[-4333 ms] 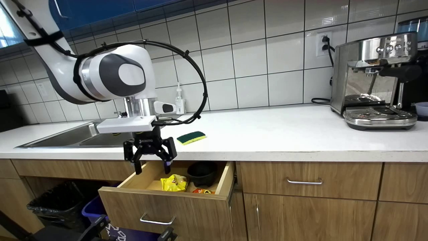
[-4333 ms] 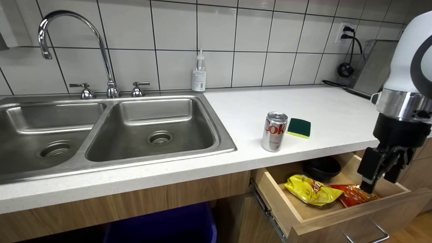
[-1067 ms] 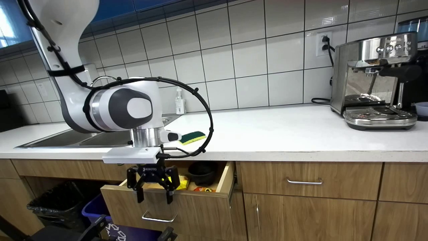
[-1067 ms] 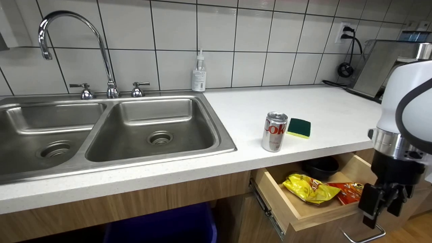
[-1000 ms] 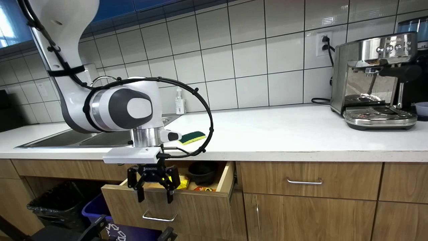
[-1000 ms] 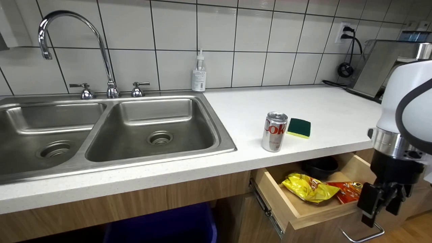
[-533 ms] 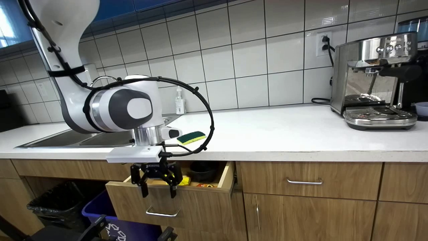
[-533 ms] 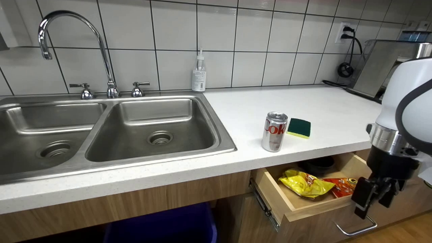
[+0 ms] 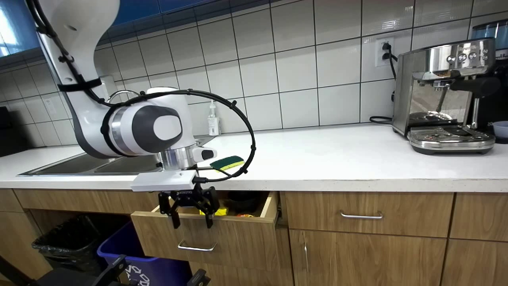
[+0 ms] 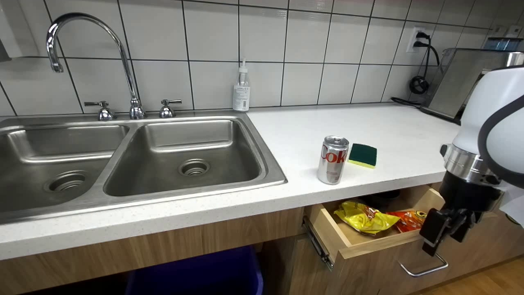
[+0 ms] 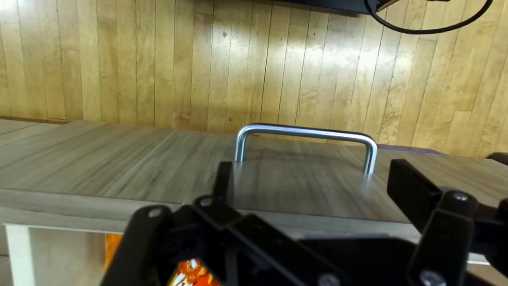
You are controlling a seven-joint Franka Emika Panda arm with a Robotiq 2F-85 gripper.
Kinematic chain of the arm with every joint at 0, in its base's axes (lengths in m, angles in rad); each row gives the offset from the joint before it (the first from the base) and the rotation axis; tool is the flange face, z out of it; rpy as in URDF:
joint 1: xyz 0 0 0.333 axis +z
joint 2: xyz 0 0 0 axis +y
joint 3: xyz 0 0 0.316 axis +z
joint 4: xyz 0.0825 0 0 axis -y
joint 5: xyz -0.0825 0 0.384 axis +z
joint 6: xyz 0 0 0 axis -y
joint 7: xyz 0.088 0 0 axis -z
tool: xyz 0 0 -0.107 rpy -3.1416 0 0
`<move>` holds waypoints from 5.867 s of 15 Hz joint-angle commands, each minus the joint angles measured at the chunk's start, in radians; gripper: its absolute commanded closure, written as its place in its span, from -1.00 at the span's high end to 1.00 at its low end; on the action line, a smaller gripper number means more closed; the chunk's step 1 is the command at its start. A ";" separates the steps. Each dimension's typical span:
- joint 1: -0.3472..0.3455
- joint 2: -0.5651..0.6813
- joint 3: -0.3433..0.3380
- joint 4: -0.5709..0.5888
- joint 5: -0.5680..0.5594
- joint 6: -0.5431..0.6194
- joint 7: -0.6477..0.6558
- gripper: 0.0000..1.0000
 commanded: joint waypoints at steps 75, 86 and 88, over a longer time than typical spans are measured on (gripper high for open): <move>-0.103 -0.182 0.037 -0.017 -0.028 -0.027 0.062 1.00; -0.082 -0.375 0.024 0.000 -0.056 -0.171 0.120 1.00; -0.083 -0.390 0.026 0.002 -0.057 -0.186 0.124 1.00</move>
